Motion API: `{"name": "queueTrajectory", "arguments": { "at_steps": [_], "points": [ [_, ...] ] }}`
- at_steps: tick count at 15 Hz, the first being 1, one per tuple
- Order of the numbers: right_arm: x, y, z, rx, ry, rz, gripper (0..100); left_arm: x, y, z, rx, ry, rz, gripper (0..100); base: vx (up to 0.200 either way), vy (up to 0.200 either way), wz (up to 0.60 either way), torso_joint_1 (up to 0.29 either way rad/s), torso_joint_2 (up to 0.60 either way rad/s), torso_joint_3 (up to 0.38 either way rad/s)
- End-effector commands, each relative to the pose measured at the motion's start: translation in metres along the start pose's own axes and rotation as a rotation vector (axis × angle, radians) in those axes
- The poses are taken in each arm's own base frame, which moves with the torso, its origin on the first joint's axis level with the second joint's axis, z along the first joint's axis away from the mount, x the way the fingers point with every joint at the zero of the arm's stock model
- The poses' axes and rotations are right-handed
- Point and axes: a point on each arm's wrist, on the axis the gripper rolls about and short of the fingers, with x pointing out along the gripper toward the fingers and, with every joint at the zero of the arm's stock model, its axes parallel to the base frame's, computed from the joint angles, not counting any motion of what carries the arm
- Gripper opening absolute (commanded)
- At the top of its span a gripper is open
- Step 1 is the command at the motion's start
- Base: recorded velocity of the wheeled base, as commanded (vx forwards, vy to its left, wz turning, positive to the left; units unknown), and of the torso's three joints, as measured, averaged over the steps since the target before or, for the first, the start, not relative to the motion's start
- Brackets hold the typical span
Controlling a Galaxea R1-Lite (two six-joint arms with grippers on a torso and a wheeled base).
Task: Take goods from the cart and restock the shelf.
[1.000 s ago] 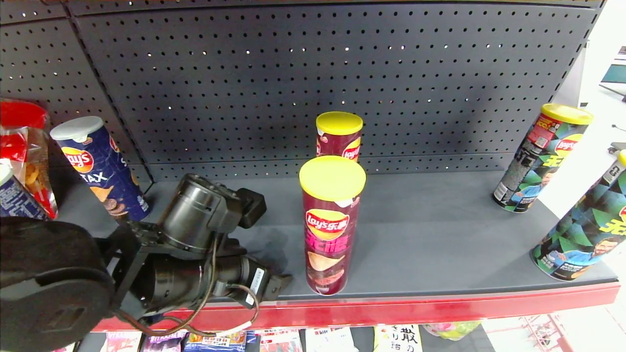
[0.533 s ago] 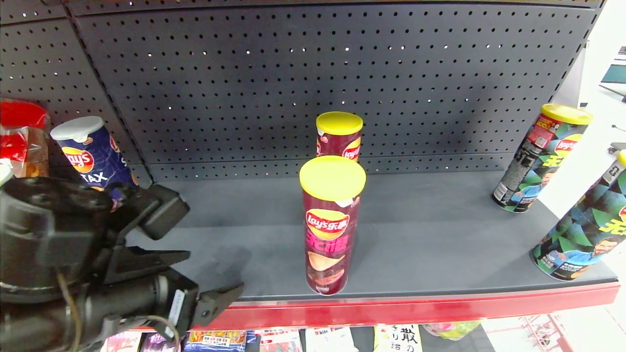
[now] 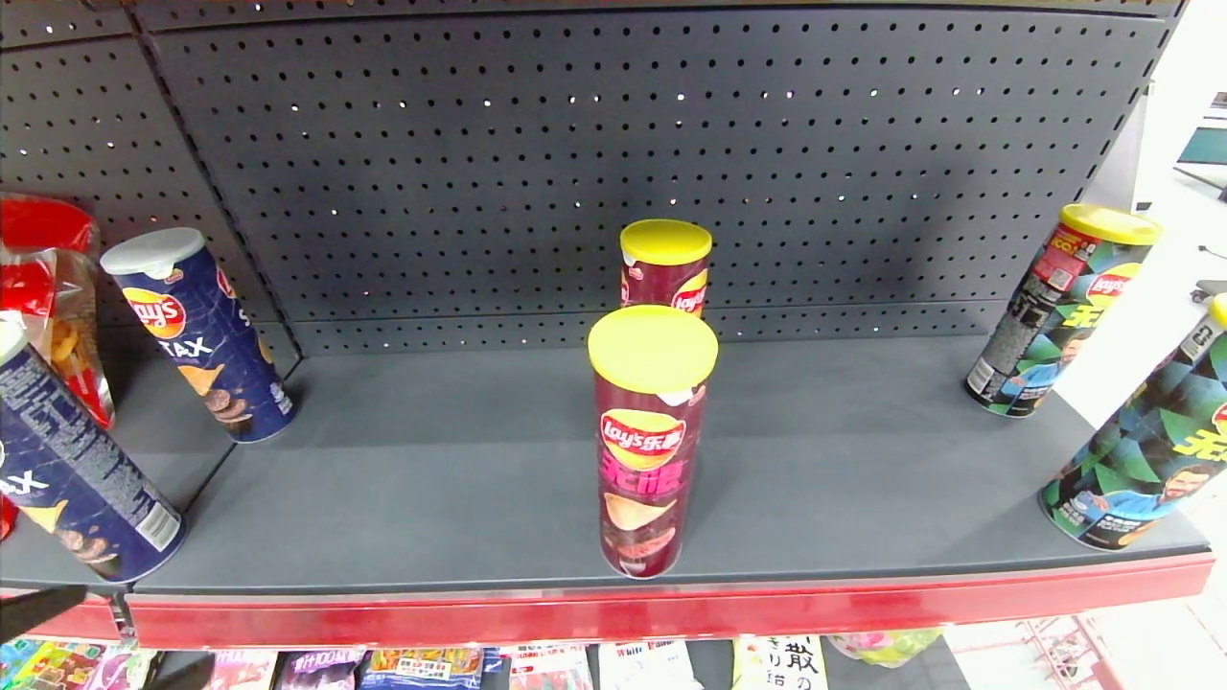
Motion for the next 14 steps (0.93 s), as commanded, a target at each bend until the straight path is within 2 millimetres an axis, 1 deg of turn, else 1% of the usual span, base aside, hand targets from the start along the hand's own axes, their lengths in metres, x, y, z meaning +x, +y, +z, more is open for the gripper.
{"name": "queueTrajectory", "arguments": {
  "at_steps": [1, 2, 3, 4, 5, 6, 8, 9, 10, 11, 12, 13, 14],
  "points": [
    [-0.001, -0.001, 0.001, 0.002, -0.001, -0.069, 100, -0.031, 0.016, -0.020, -0.158, -0.138, 0.213, 100, 0.000, 0.000, 0.00, 0.000, 0.00, 0.000],
    [-0.001, -0.003, 0.006, 0.001, 0.013, -0.164, 100, -0.040, 0.018, -0.031, -0.230, -0.135, 0.338, 100, 0.000, 0.000, 0.00, 0.000, 0.00, 0.000],
    [-0.001, -0.003, 0.008, 0.001, 0.016, -0.183, 100, -0.042, 0.017, -0.035, -0.244, -0.127, 0.366, 100, 0.000, 0.000, 0.00, 0.000, 0.00, 0.000],
    [0.001, -0.003, 0.025, 0.000, 0.047, -0.261, 100, -0.058, 0.012, -0.064, -0.288, -0.070, 0.456, 100, 0.000, 0.000, 0.00, 0.000, 0.00, 0.000],
    [0.004, -0.002, 0.031, 0.002, 0.074, -0.289, 100, -0.063, 0.008, -0.083, -0.286, -0.043, 0.455, 100, 0.000, 0.000, 0.00, 0.000, 0.00, 0.000],
    [0.006, -0.001, 0.031, 0.006, 0.101, -0.328, 100, -0.063, 0.006, -0.102, -0.284, -0.052, 0.453, 100, 0.000, 0.000, 0.00, 0.000, 0.00, 0.000],
    [0.008, 0.003, 0.018, 0.022, 0.133, -0.434, 100, -0.056, 0.003, -0.132, -0.285, -0.086, 0.467, 100, 0.000, 0.000, 0.00, 0.000, 0.00, 0.000],
    [0.008, 0.004, 0.012, 0.030, 0.142, -0.481, 100, -0.051, 0.002, -0.142, -0.288, -0.088, 0.472, 100, 0.000, 0.000, 0.00, 0.000, 0.00, 0.000],
    [0.009, 0.006, 0.007, 0.038, 0.149, -0.512, 100, -0.051, 0.002, -0.141, -0.289, -0.092, 0.455, 100, 0.000, 0.000, 0.00, 0.000, 0.00, 0.000],
    [0.008, 0.008, 0.004, 0.045, 0.108, -0.445, 100, -0.044, 0.001, -0.136, -0.283, -0.161, 0.365, 100, 0.000, 0.000, 0.00, 0.000, 0.00, 0.000],
    [0.004, 0.011, 0.001, 0.017, 0.044, -0.287, 100, -0.030, 0.003, -0.133, -0.260, -0.259, 0.313, 100, 0.000, 0.000, 0.00, 0.000, 0.00, 0.000],
    [0.004, 0.015, -0.001, -0.068, -0.007, -0.184, 100, -0.015, 0.005, -0.132, -0.226, -0.376, 0.303, 100, 0.000, 0.000, 0.00, 0.000, 0.00, 0.000],
    [0.009, 0.014, -0.001, -0.129, -0.052, -0.171, 100, -0.004, 0.006, -0.132, -0.182, -0.487, 0.277, 100, 0.000, 0.000, 0.00, 0.000, 0.00, 0.000]
  ]
}}
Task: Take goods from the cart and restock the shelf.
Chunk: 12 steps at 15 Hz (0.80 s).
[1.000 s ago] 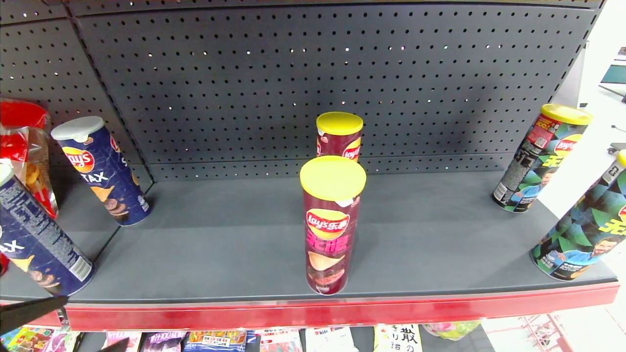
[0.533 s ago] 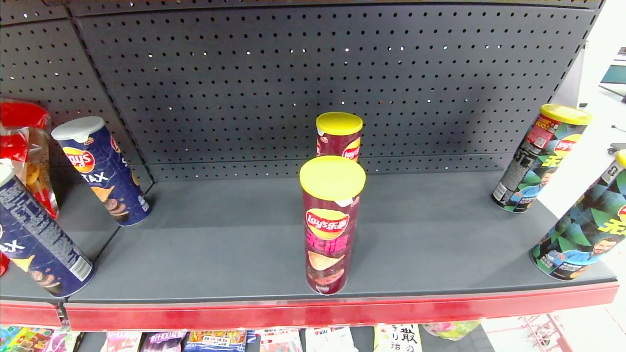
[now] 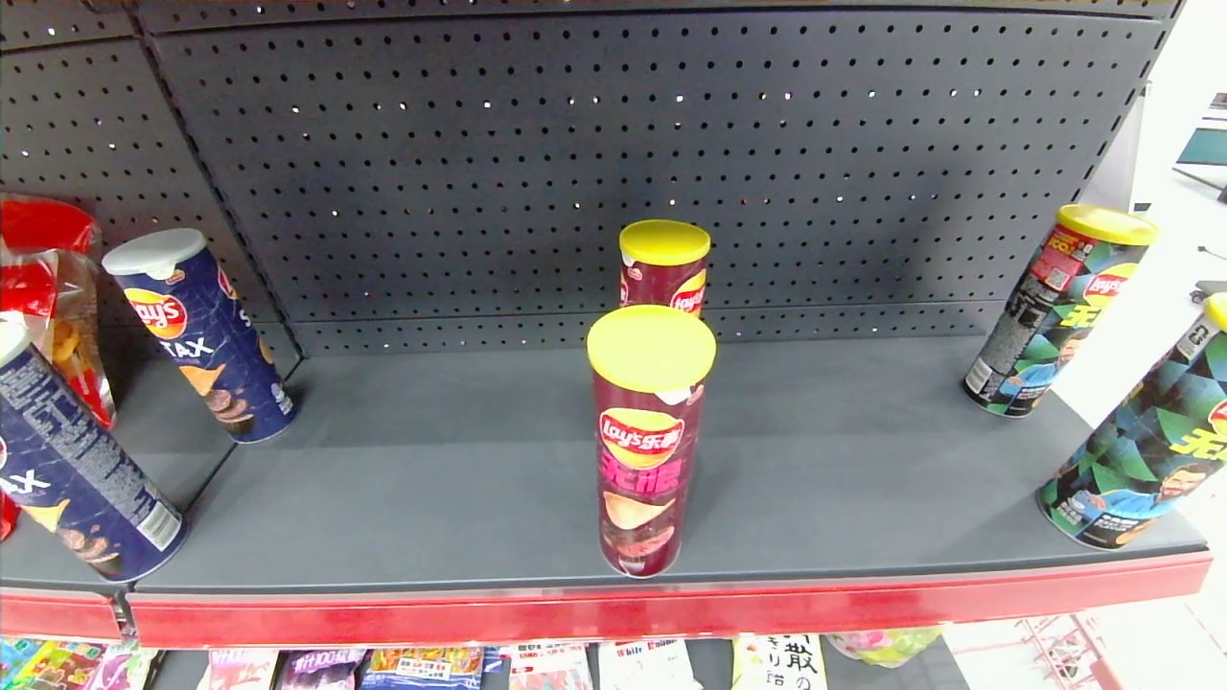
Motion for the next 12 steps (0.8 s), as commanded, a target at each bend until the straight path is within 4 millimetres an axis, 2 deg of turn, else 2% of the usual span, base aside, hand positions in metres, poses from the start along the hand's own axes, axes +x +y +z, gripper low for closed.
{"name": "queueTrajectory", "arguments": {
  "at_steps": [1, 4, 6, 7, 8, 10, 12],
  "points": [
    [0.002, 0.001, -0.008, -0.048, -0.091, -0.010, 100, 0.019, -0.002, -0.032, 0.043, -0.064, -0.092, 100, 0.000, 0.000, 0.00, 0.000, 0.00, 0.000],
    [0.005, 0.000, -0.012, 0.018, -0.092, -0.080, 100, 0.019, -0.002, -0.035, 0.041, -0.049, -0.047, 100, 0.000, 0.000, 0.00, 0.000, 0.00, 0.000],
    [0.009, 0.002, -0.013, 0.059, -0.144, -0.005, 100, 0.020, -0.004, -0.035, 0.036, -0.043, 0.040, 100, 0.000, 0.000, 0.00, 0.000, 0.00, 0.000],
    [0.012, 0.003, -0.012, 0.091, -0.128, 0.052, 100, 0.019, -0.003, -0.035, 0.040, -0.045, 0.028, 100, 0.000, 0.000, 0.00, 0.000, 0.00, 0.000],
    [0.013, 0.003, -0.012, 0.107, -0.118, 0.026, 100, 0.019, -0.003, -0.035, 0.041, -0.050, 0.005, 100, 0.000, 0.000, 0.00, 0.000, 0.00, 0.000],
    [0.017, 0.000, -0.011, 0.166, -0.062, -0.173, 100, 0.014, -0.003, -0.037, 0.050, -0.105, -0.082, 100, 0.000, 0.000, 0.00, 0.000, 0.00, 0.000],
    [0.015, 0.000, -0.013, 0.148, -0.163, -0.103, 100, 0.014, -0.003, -0.037, 0.056, -0.115, -0.081, 100, 0.000, 0.000, 0.00, 0.000, 0.00, 0.000]
  ]
}}
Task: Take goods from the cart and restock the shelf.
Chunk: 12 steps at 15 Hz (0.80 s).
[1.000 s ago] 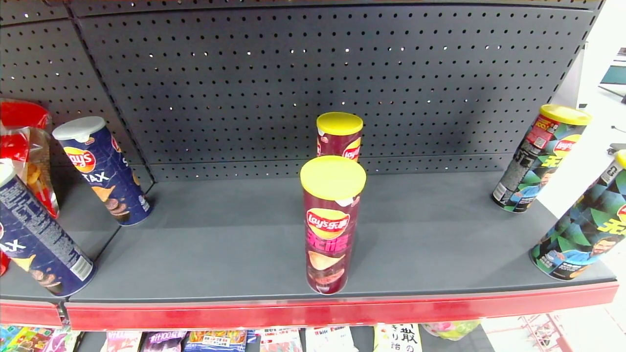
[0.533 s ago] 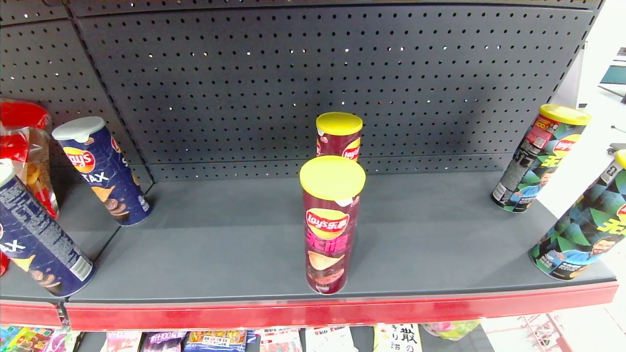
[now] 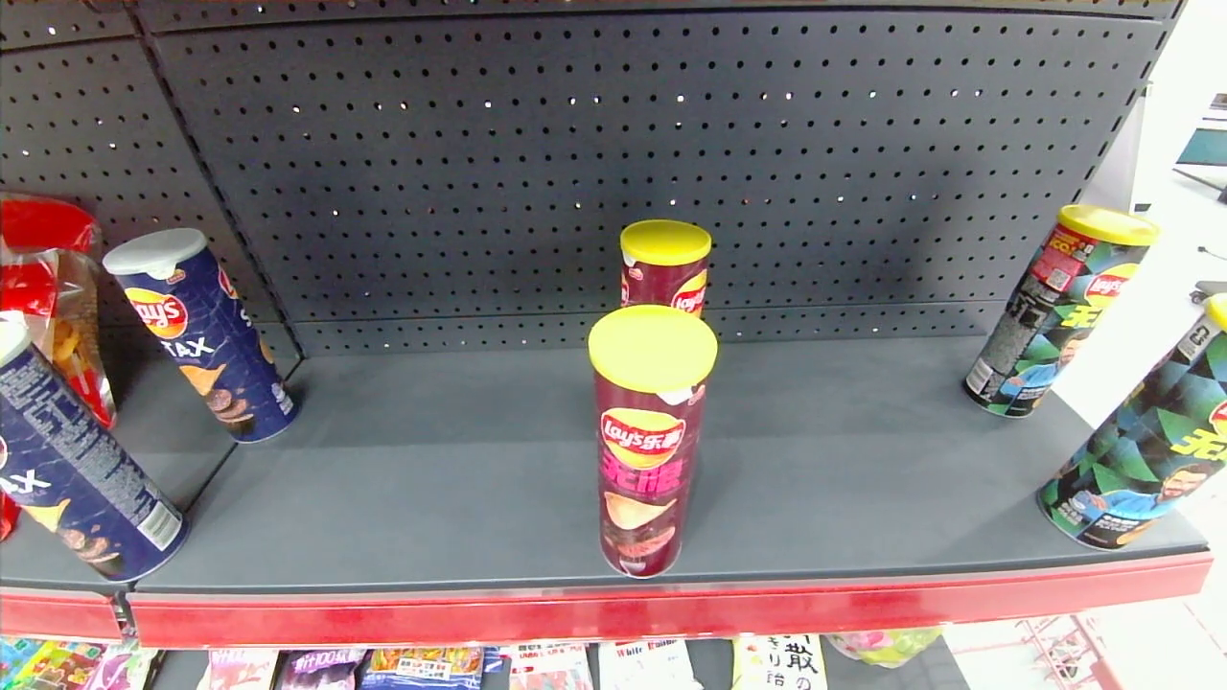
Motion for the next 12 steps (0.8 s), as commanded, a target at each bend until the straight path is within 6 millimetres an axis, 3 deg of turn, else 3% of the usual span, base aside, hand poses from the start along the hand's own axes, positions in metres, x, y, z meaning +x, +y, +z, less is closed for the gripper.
{"name": "queueTrajectory", "arguments": {
  "at_steps": [1, 6, 12],
  "points": [
    [-0.0017, -0.0005, -0.0040, -0.023, -0.066, 0.085, 100, -0.0017, 0.0003, -0.0006, 0.000, -0.022, -0.005, 100, 0.000, 0.000, 0.00, 0.000, 0.00, 0.000],
    [0.0005, 0.0003, -0.0095, -0.010, 0.027, 0.118, 100, -0.0017, 0.0003, -0.0006, 0.006, -0.022, -0.005, 100, 0.000, 0.000, 0.00, 0.000, 0.00, 0.000],
    [-0.0021, -0.0004, -0.0106, -0.019, -0.011, 0.086, 100, -0.0017, 0.0004, -0.0006, 0.009, -0.022, -0.002, 100, 0.000, 0.000, 0.00, 0.000, 0.00, 0.000]
  ]
}}
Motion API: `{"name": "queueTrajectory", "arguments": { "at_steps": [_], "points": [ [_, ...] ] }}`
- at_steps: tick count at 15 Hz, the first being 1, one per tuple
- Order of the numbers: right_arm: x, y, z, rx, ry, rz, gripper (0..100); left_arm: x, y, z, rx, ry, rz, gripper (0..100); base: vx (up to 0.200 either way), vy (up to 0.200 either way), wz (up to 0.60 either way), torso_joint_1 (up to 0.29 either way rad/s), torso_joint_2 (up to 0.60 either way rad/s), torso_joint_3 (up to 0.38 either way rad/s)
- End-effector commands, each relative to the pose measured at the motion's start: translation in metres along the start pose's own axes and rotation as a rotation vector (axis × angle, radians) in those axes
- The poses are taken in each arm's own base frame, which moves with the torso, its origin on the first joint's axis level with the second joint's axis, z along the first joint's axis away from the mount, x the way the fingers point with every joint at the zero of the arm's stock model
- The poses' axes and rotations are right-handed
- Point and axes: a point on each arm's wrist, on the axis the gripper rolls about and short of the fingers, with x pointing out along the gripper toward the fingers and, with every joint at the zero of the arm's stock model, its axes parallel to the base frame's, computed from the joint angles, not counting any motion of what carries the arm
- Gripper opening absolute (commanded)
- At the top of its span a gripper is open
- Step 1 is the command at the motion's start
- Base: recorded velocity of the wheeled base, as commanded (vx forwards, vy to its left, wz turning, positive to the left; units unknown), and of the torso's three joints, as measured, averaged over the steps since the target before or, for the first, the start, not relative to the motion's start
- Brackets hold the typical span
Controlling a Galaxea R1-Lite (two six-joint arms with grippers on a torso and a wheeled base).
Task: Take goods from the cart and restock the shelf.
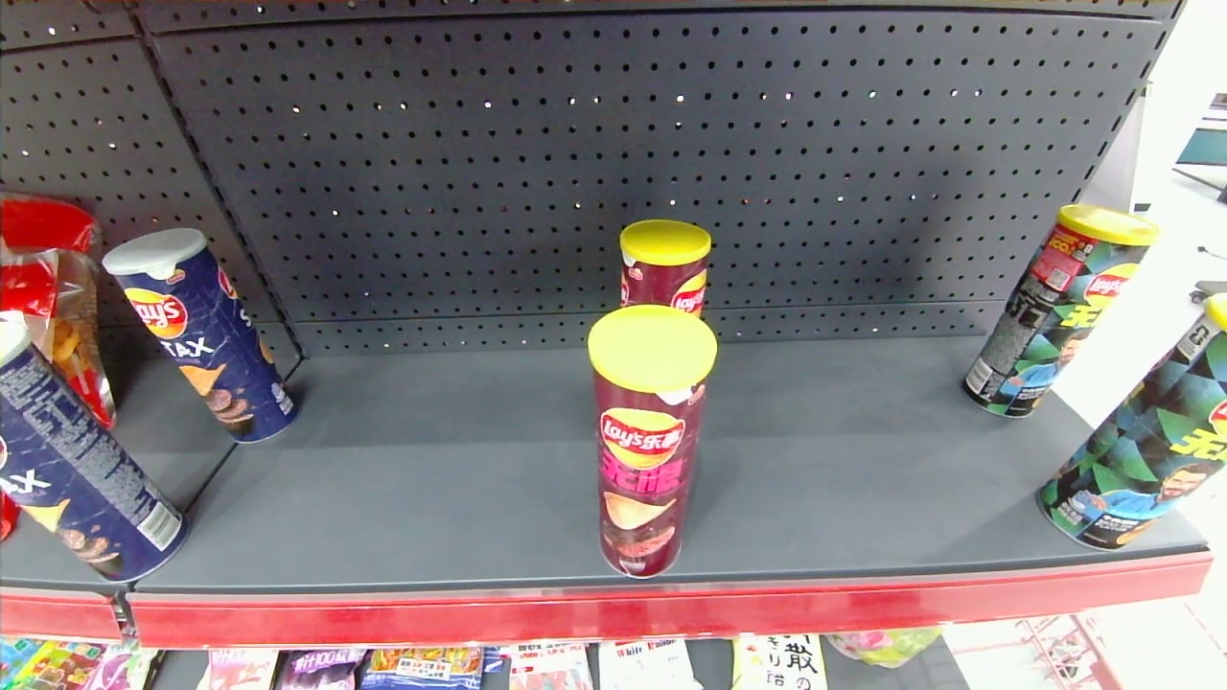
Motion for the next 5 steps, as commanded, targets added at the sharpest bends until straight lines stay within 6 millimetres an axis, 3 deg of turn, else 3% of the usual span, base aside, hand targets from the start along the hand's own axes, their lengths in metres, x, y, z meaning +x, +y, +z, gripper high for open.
{"name": "queueTrajectory", "arguments": {
  "at_steps": [1, 5],
  "points": [
    [-0.0003, 0.0000, -0.0001, 0.000, -0.004, -0.001, 100, 0.0001, 0.0000, 0.0001, 0.001, 0.001, 0.000, 100, 0.000, 0.000, 0.00, 0.000, 0.00, 0.000],
    [-0.0003, 0.0000, -0.0001, 0.000, -0.004, -0.001, 100, 0.0001, 0.0000, 0.0001, 0.002, 0.001, 0.000, 100, 0.000, 0.000, 0.00, 0.000, 0.00, 0.000]
  ]
}}
